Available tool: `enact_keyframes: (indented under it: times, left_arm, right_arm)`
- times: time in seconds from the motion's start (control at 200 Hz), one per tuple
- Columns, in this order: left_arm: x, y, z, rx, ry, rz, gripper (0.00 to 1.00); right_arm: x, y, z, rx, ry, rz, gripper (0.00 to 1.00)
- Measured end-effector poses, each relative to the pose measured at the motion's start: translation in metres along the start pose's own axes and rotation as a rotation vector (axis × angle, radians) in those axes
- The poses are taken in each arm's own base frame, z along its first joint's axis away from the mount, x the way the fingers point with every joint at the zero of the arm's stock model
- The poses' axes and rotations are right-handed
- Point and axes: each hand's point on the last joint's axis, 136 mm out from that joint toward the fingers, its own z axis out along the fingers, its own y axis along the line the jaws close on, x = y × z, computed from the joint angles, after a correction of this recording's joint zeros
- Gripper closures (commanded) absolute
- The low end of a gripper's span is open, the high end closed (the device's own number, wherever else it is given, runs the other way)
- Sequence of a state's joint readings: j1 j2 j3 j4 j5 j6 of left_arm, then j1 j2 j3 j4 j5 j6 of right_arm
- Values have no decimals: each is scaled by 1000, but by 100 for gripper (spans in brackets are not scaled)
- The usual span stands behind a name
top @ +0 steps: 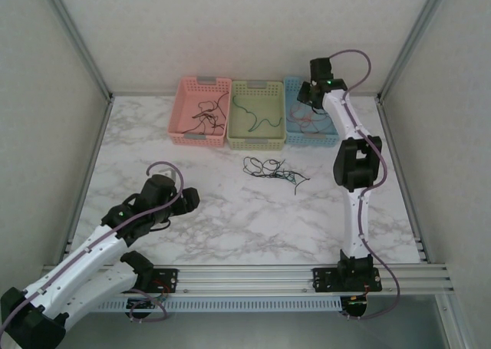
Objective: Untangle the cables
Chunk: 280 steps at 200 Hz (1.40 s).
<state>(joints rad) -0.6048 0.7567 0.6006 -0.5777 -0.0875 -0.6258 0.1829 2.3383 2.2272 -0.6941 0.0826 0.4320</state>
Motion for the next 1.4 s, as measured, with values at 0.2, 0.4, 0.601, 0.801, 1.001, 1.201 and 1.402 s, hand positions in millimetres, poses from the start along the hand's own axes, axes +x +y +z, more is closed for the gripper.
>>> enact_keyframes:
  times: [0.2, 0.4, 0.601, 0.801, 1.001, 1.201, 1.402]
  left_arm:
    - [-2, -3, -4, 21, -12, -7, 22]
    - [0, -6, -6, 43, -5, -8, 23]
    - [1, -9, -8, 64, 2, -9, 24]
    - [0, -11, -11, 81, -5, -10, 26]
    - [2, -13, -11, 91, 7, -10, 27]
    - [6, -11, -10, 95, 13, -14, 28]
    - [4, -12, -14, 108, -2, -22, 28]
  right_arm:
    - [40, -24, -16, 62, 76, -4, 44]
    - [54, -26, -95, 17, 12, -4, 42]
    - [89, -33, -140, -56, -20, 8, 43]
    - [183, -48, -121, -60, 186, -17, 44]
    - [237, -61, -109, -52, 318, -15, 46]
    - [259, -55, -98, -85, 391, -7, 53]
    - [268, -45, -94, -137, 427, 0, 79]
